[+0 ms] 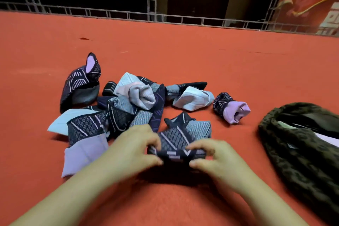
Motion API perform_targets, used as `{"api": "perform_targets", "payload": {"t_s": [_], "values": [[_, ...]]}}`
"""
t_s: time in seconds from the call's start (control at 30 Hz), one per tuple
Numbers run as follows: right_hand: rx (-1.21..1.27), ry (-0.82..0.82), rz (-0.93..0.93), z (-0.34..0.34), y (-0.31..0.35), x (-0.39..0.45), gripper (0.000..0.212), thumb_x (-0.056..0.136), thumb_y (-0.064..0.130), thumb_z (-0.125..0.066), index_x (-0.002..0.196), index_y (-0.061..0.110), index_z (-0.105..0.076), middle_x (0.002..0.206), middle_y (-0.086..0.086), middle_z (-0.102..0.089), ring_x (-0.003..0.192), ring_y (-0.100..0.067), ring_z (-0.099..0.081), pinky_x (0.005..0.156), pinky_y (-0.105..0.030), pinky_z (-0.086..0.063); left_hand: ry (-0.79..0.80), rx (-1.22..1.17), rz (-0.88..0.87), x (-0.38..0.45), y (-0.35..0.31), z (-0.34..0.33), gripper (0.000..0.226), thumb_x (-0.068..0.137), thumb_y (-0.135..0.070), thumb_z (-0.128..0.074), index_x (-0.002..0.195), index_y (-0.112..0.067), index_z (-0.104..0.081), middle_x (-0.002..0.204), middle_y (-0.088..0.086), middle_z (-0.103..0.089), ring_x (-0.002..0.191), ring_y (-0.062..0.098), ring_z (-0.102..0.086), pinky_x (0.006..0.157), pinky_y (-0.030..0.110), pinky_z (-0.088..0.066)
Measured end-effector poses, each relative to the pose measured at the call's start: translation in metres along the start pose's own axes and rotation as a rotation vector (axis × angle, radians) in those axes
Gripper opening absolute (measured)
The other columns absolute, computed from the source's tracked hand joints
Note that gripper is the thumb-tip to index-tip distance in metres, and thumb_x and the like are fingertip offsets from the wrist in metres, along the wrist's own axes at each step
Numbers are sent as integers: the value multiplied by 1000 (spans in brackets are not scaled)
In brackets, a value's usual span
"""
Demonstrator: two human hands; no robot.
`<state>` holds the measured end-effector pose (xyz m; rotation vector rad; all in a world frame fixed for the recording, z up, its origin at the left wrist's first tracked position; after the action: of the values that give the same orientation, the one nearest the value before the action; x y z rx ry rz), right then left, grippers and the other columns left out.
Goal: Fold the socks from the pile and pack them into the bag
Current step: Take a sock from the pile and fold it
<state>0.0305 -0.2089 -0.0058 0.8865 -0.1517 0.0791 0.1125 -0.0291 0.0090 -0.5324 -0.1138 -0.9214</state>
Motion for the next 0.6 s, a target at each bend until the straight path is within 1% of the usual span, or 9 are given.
{"api": "perform_targets", "payload": {"t_s": [0.1,0.17,0.23,0.33,0.4,0.43,0.5,0.57,0.6], "values": [[-129,103,16,-31,-13,-32,19,65,43,-69,81,51,-62,81,19,-62,83,6,-56,76,-11,-39,210,-63,-94,-38,3,-27,39,59,-64,-58,84,-36,-46,99,-27,-46,103,-7,-37,91,21,-32],[-207,44,60,-41,-19,-46,17,64,56,-62,80,53,-60,86,24,-52,92,4,-47,79,-9,-32,301,-108,-125,-57,1,-38,35,65,-64,-53,85,-38,-40,121,-36,-38,125,-17,-18,103,11,-13],[-236,-40,92,-44,-21,-55,20,67,59,-58,85,50,-59,103,31,-46,108,7,-38,91,-10,-26,342,-127,-98,-65,2,-46,26,70,-64,-44,83,-45,-33,133,-35,-35,131,-21,-3,107,9,-1],[-330,-55,182,-48,-20,-61,21,79,53,-52,98,42,-51,126,29,-49,130,5,-30,110,-23,-16,296,-102,-82,-69,1,-49,19,76,-62,-35,78,-47,-23,134,-27,-47,134,-19,-13,114,18,1],[-445,-77,243,-51,-13,-62,16,85,45,-46,99,38,-46,111,19,-64,119,3,-49,111,-35,-27,233,-50,-90,-72,1,-48,24,79,-60,-32,78,-38,-23,117,-26,-57,127,-14,-34,115,17,-5],[-503,-105,259,-53,-10,-63,13,86,42,-45,97,35,-45,97,16,-68,105,2,-57,109,-35,-35,200,-48,-69,-74,0,-46,26,79,-61,-31,77,-36,-23,101,-26,-57,116,-10,-45,111,12,-12],[-524,-163,254,-53,-7,-63,10,86,37,-44,91,29,-47,76,17,-64,87,-4,-59,105,-23,-37,123,-75,0,-77,-1,-43,28,76,-63,-30,76,-35,-23,74,-26,-46,85,-8,-49,84,3,-30],[-389,-219,149,-49,-5,-63,8,87,38,-44,84,32,-46,71,21,-55,85,-3,-53,90,-7,-35,33,-126,80,-77,-2,-42,30,75,-64,-31,76,-34,-27,61,-21,-47,67,-4,-47,62,11,-34],[-301,-238,57,-46,-9,-62,11,88,40,-44,81,32,-44,69,20,-52,80,1,-52,79,-6,-37,-18,-143,117,-75,-3,-42,29,77,-62,-34,76,-33,-30,58,-18,-48,62,-1,-46,59,16,-33]]}}
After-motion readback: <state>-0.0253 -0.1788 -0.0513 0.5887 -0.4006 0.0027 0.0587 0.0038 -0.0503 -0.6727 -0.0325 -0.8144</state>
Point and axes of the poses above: each hand's wrist, its own x-axis towards the middle knuckle, its own z-axis out of the back of the hand, y = z × x, the point moved 5 cm from there along x, towards the middle knuckle
